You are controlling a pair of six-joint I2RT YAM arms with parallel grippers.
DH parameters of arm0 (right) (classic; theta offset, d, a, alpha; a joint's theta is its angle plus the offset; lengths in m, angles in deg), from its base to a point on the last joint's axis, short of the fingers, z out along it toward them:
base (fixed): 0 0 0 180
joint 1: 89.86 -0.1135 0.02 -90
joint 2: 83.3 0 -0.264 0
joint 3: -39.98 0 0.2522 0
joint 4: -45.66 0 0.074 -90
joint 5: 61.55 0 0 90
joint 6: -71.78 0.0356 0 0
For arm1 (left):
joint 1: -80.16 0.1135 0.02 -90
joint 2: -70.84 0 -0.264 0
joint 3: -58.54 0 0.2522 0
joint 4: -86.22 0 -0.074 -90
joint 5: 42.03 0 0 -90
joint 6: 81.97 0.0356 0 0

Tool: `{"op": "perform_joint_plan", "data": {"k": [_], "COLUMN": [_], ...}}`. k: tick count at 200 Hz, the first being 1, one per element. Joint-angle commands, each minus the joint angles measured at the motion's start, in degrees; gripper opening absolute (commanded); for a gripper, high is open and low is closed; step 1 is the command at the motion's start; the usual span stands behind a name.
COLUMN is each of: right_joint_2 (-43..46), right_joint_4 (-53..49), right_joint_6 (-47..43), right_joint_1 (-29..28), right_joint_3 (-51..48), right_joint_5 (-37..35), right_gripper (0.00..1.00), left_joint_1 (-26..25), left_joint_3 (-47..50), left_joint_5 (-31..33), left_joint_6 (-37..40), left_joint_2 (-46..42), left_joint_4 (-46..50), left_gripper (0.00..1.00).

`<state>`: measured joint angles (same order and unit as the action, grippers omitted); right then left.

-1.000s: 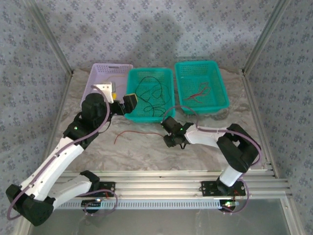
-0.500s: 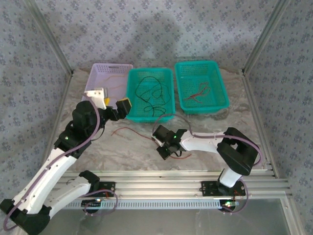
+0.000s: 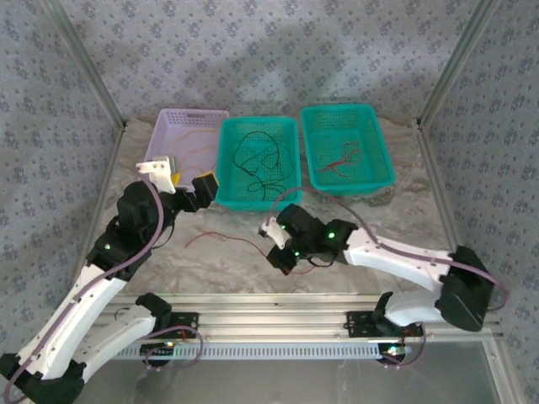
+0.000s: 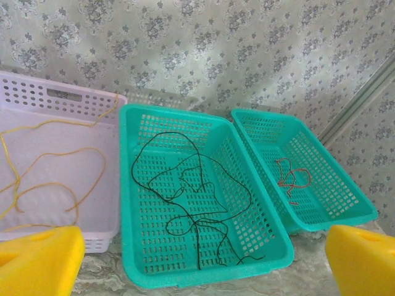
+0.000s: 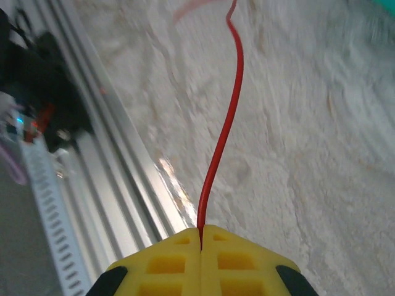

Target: Untangle the cables

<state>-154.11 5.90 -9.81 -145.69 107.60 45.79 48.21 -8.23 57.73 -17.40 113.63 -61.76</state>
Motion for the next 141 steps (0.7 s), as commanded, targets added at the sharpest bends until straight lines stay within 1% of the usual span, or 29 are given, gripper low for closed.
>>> {"op": "perform_joint_plan", "data": {"k": [1, 52, 87, 125, 141], "right_joint_2": [3.1, 12.0, 17.1, 20.5, 21.3], "right_joint_4": [-2.1, 1.7, 2.4, 1.7, 1.2], "right_joint_6": [-0.9, 3.7, 6.0, 7.9, 8.5], "right_joint_1": [1.1, 4.0, 7.2, 11.0, 13.4], "right_joint_3": [1.6, 0.3, 2.2, 5.3, 6.8], "right_joint_5": [5.5, 10.4, 12.7, 11.0, 8.0], "right_gripper": [0.00, 0.00, 0.00, 0.00, 0.00], "left_joint_1": [-0.3, -0.3, -0.2, -0.3, -0.3], "left_joint_3": [0.7, 0.5, 0.7, 0.7, 0.6], "left_joint_5": [0.7, 0.1, -0.2, -0.4, -0.6], "left_joint_6": [-0.8, -0.8, -1.2, -1.5, -1.5], "left_joint_2": [-0.8, -0.2, 0.0, 0.1, 0.4], "left_joint_4": [-0.3, -0.3, -0.4, -0.5, -0.8], "left_gripper": [1.00, 1.00, 1.00, 0.99, 1.00]}}
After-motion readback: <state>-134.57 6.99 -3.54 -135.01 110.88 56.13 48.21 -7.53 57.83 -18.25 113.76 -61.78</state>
